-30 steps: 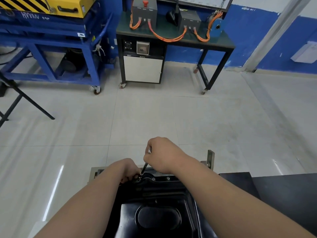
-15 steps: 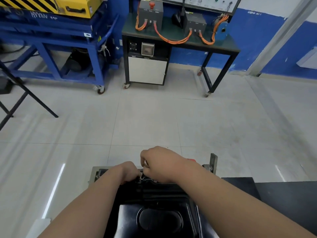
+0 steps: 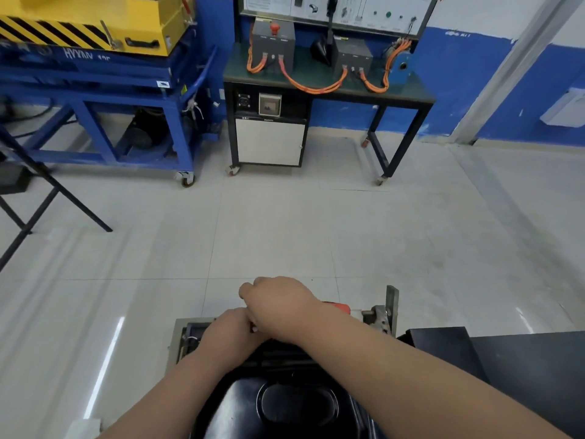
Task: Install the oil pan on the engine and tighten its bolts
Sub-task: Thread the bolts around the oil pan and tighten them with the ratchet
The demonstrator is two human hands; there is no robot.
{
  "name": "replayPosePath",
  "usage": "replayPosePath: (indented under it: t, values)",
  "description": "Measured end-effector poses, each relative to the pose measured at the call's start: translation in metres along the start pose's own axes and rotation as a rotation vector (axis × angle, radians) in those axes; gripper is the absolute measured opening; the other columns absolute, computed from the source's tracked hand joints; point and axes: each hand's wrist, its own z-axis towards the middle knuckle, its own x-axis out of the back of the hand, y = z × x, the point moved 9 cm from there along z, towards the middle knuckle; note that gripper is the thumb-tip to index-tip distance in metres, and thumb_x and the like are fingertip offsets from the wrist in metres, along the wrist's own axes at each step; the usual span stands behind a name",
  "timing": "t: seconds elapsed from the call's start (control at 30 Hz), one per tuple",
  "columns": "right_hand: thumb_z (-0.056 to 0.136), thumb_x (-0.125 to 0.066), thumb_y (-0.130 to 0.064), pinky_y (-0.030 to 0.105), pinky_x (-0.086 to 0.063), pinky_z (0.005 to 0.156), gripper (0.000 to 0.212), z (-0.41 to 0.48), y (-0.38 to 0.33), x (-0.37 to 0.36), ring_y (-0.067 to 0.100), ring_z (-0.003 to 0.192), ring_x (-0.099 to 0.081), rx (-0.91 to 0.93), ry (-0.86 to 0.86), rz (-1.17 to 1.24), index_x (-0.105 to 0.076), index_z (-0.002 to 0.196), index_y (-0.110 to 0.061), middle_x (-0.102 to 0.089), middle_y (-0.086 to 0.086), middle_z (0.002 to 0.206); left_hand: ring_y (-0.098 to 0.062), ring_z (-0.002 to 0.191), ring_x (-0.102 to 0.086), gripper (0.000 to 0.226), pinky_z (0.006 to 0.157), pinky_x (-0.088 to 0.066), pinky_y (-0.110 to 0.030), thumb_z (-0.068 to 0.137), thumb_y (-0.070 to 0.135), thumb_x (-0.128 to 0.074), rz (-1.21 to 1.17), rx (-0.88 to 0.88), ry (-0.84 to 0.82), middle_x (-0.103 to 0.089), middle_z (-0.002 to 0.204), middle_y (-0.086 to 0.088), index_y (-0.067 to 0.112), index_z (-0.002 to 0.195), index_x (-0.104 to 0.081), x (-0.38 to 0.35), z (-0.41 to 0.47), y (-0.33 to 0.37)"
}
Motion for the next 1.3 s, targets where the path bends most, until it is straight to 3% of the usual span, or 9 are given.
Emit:
replayPosePath:
  t: [0.1, 0.27, 0.47, 0.67, 0.83, 0.93, 1.03, 1.2, 1.3]
  values:
    - [0.093, -0.044, -0.010, 0.028, -0.021, 0.048, 0.022, -0.001, -0.001, 0.002, 0.034, 0.083, -0.060, -0.060, 0.047, -0.043, -0.047, 0.111, 0.000, -0.060, 0.016, 0.097, -0.017, 0.082, -0.063, 0.012, 0.063, -0.044, -0.027, 0.089, 0.028, -0.044, 0.125, 0.051, 0.099, -0.067, 0.090, 0.002, 0.024, 0.084, -0.054, 0.005, -0.005, 0.006]
    - [0.091, -0.049, -0.023, 0.032, -0.036, 0.060, 0.029, -0.012, 0.002, 0.010, 0.033, 0.085, -0.058, -0.040, -0.006, 0.028, -0.044, 0.113, -0.004, -0.058, 0.013, 0.101, -0.017, 0.102, -0.059, 0.029, 0.081, -0.043, -0.026, 0.095, 0.015, -0.036, 0.246, -0.105, 0.035, -0.063, 0.107, -0.002, 0.015, 0.111, -0.059, -0.010, -0.002, 0.018]
    - [0.094, -0.045, -0.034, 0.023, -0.023, 0.048, 0.030, -0.023, 0.010, 0.033, 0.018, 0.054, -0.042, -0.038, -0.024, -0.241, -0.053, 0.069, -0.019, -0.042, -0.002, 0.063, -0.025, 0.081, -0.060, 0.024, 0.064, -0.043, -0.030, 0.094, 0.030, -0.038, 0.114, -0.239, 0.143, -0.067, 0.091, -0.004, 0.031, 0.096, -0.062, 0.010, -0.008, 0.032]
    - [0.097, -0.036, -0.025, 0.023, -0.029, 0.050, 0.028, -0.022, 0.006, 0.025, 0.023, 0.066, -0.049, -0.038, -0.088, -0.289, -0.054, 0.076, -0.018, -0.046, -0.001, 0.067, -0.024, 0.095, -0.061, 0.025, 0.071, -0.046, -0.032, 0.092, 0.016, -0.036, 0.527, -0.147, 0.044, -0.063, 0.106, -0.002, 0.018, 0.108, -0.056, 0.001, -0.007, 0.033]
    - [0.092, -0.048, -0.020, 0.036, -0.039, 0.074, 0.019, -0.022, 0.000, 0.039, 0.025, 0.100, -0.051, 0.167, -0.003, -0.345, -0.061, 0.104, -0.013, -0.058, 0.005, 0.104, -0.025, 0.093, -0.062, 0.042, 0.070, -0.045, -0.032, 0.097, 0.042, -0.030, 0.497, -0.165, 0.057, -0.066, 0.102, -0.008, 0.014, 0.101, -0.061, 0.017, -0.002, 0.041]
    - [0.095, -0.039, -0.042, 0.031, -0.036, 0.065, 0.037, -0.022, 0.008, 0.037, 0.025, 0.080, -0.057, 0.044, -0.009, -0.307, -0.066, 0.089, -0.017, -0.053, 0.001, 0.074, -0.025, 0.089, -0.063, 0.038, 0.065, -0.041, -0.027, 0.093, 0.046, -0.036, 0.420, -0.092, 0.058, -0.067, 0.096, -0.004, 0.020, 0.091, -0.062, 0.030, -0.002, 0.037]
    - [0.095, -0.032, -0.051, 0.026, -0.030, 0.051, 0.047, -0.021, 0.017, 0.027, 0.024, 0.065, -0.052, -0.108, -0.052, -0.258, -0.063, 0.081, -0.019, -0.039, -0.001, 0.061, -0.027, 0.088, -0.063, 0.024, 0.065, -0.042, -0.027, 0.090, 0.024, -0.038, 0.462, -0.107, 0.028, -0.068, 0.095, -0.006, 0.017, 0.084, -0.060, 0.035, -0.004, 0.045]
    - [0.092, -0.049, -0.026, 0.036, -0.044, 0.076, 0.018, -0.020, 0.014, 0.035, 0.024, 0.099, -0.053, 0.145, -0.052, -0.337, -0.059, 0.104, -0.017, -0.053, 0.003, 0.101, -0.028, 0.087, -0.061, 0.036, 0.061, -0.037, -0.031, 0.098, 0.035, -0.031, 0.507, -0.262, -0.003, -0.065, 0.093, -0.011, 0.012, 0.088, -0.056, 0.033, -0.007, 0.056]
    - [0.093, -0.046, -0.030, 0.033, -0.040, 0.073, 0.020, -0.020, 0.004, 0.038, 0.024, 0.086, -0.055, 0.166, -0.013, -0.383, -0.062, 0.095, -0.019, -0.057, 0.002, 0.093, -0.026, 0.081, -0.060, 0.034, 0.060, -0.038, -0.029, 0.094, 0.040, -0.034, 0.460, -0.235, 0.020, -0.065, 0.089, -0.007, 0.017, 0.083, -0.056, 0.038, -0.006, 0.050]
